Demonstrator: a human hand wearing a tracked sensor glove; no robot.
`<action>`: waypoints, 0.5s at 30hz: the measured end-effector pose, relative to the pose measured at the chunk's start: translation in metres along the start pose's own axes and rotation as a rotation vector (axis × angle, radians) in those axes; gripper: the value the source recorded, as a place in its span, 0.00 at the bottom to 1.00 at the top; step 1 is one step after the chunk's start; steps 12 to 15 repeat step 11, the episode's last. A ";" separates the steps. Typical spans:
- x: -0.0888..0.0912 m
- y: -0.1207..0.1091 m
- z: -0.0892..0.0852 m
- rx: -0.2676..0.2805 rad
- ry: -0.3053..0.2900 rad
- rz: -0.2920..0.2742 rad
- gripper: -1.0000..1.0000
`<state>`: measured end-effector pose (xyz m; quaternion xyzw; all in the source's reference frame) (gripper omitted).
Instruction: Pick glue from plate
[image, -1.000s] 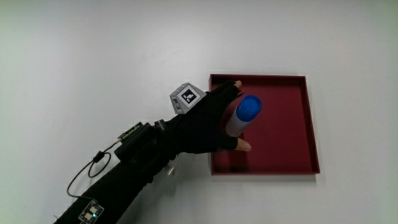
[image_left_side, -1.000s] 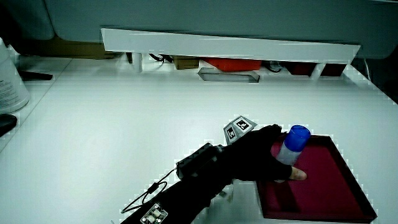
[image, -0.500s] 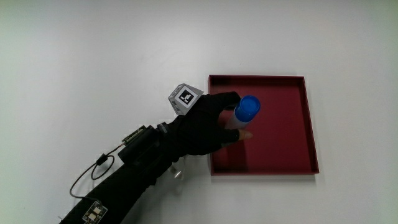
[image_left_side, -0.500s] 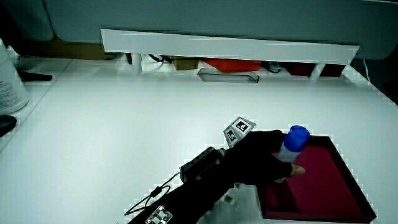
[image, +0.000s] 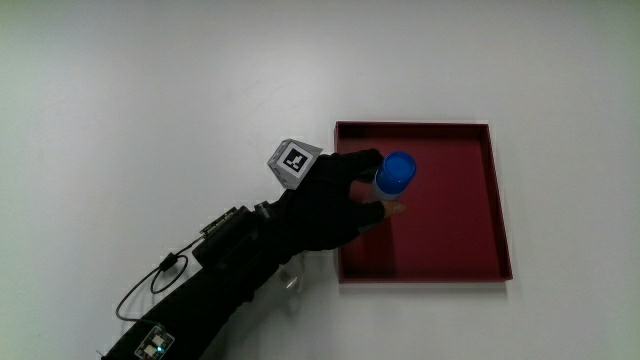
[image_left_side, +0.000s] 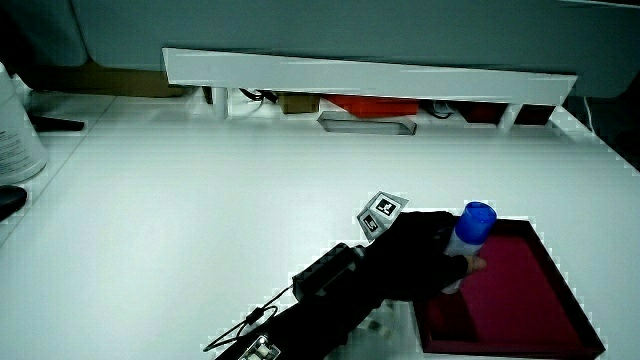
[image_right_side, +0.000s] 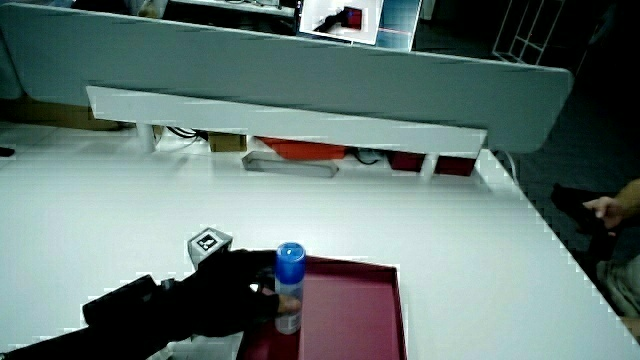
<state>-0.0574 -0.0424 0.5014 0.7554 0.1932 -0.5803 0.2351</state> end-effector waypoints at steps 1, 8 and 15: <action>0.005 -0.001 0.003 0.003 -0.037 -0.008 1.00; 0.029 -0.012 0.035 0.026 -0.097 0.022 1.00; 0.035 -0.019 0.052 0.043 -0.129 0.019 1.00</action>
